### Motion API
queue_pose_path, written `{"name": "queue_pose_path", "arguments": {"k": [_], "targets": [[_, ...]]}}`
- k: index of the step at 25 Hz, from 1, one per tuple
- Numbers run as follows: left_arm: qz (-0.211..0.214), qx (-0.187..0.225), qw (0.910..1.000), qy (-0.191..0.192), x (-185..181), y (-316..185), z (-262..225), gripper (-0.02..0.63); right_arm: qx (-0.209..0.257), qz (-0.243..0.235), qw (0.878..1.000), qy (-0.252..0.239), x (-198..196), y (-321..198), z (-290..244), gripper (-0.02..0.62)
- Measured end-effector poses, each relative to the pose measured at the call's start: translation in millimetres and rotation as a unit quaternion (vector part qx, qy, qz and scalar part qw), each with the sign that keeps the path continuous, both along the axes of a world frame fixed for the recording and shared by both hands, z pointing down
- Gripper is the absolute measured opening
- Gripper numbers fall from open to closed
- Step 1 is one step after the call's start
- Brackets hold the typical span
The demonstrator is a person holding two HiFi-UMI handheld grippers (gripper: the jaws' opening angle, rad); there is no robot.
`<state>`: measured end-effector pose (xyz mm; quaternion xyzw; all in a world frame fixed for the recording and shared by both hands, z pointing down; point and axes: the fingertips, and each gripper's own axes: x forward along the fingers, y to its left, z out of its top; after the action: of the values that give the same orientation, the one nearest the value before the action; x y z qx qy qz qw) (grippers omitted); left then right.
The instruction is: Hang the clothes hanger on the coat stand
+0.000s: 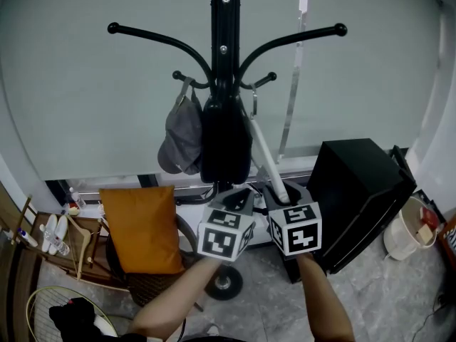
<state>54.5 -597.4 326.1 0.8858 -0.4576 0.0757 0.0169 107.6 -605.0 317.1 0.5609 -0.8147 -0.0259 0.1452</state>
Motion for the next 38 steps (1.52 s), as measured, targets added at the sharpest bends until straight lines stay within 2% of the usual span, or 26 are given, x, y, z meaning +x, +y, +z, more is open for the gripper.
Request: {"name": "queue_pose_path", "arguments": {"k": [31, 38], "targets": [[-0.012, 0.006, 0.9999, -0.002, 25.1, 68.3, -0.3, 0.012, 0.023, -0.011, 0.999, -0.028, 22.3, 76.2, -8.1, 0.140], [-0.009, 0.008, 0.9999, 0.009, 31.2, 94.2, -5.2, 0.012, 0.028, -0.020, 0.999, -0.039, 20.0, 103.1, -11.4, 0.140]]}}
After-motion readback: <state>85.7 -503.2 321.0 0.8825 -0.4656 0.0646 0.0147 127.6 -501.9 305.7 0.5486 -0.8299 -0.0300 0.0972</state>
